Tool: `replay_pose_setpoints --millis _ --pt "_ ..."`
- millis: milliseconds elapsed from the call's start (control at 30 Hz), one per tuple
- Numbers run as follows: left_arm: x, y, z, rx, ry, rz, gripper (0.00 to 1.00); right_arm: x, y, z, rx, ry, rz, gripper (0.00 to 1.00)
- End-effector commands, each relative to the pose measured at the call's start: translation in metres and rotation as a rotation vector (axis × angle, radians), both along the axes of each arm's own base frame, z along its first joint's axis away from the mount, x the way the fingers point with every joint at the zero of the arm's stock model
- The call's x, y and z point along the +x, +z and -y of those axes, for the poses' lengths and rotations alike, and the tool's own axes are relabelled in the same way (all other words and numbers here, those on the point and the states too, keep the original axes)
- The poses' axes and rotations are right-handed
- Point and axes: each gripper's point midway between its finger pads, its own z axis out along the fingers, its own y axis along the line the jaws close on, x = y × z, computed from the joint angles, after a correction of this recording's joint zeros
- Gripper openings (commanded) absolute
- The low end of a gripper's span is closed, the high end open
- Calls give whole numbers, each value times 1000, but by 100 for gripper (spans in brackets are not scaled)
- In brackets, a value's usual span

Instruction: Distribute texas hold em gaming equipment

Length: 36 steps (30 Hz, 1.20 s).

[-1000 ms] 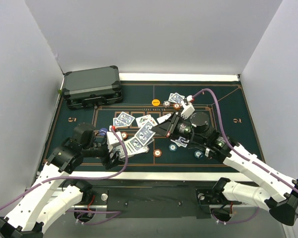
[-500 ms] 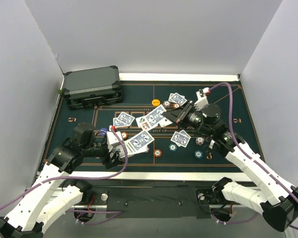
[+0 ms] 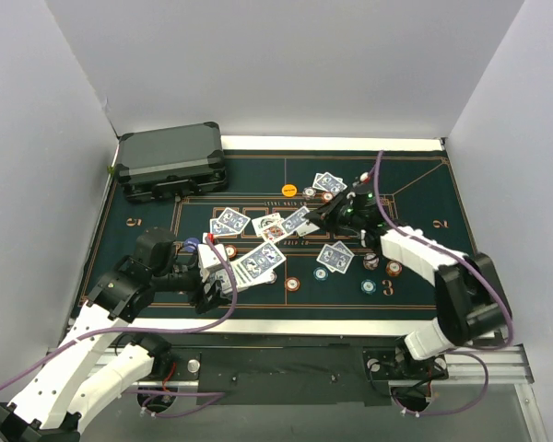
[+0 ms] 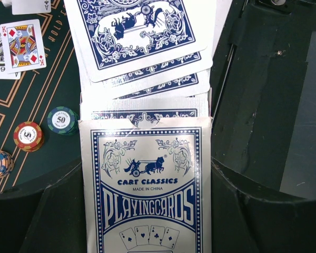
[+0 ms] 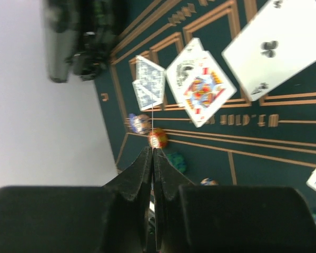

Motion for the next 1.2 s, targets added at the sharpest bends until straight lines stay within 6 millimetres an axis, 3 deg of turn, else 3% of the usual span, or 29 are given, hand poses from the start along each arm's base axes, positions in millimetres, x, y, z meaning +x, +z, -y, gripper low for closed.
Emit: replay_pose_setpoints --millis 0,133,467,833,1000,1167 --pt "7 27 7 -56 -17 81 0 18 -29 -15 14 44 19 0" --pt "7 28 7 -55 -16 83 0 30 -64 -21 -14 35 -21 0" --pt "7 27 7 -59 -16 84 0 42 -101 -22 -142 40 -62 0" --pt "5 25 6 -52 -19 80 0 5 -150 -7 -376 67 -200 0" --pt "5 24 6 -51 -20 75 0 -4 -154 -3 -468 81 -218 0" --pt "4 25 5 -51 -20 75 0 -4 -131 -4 -504 96 -185 23"
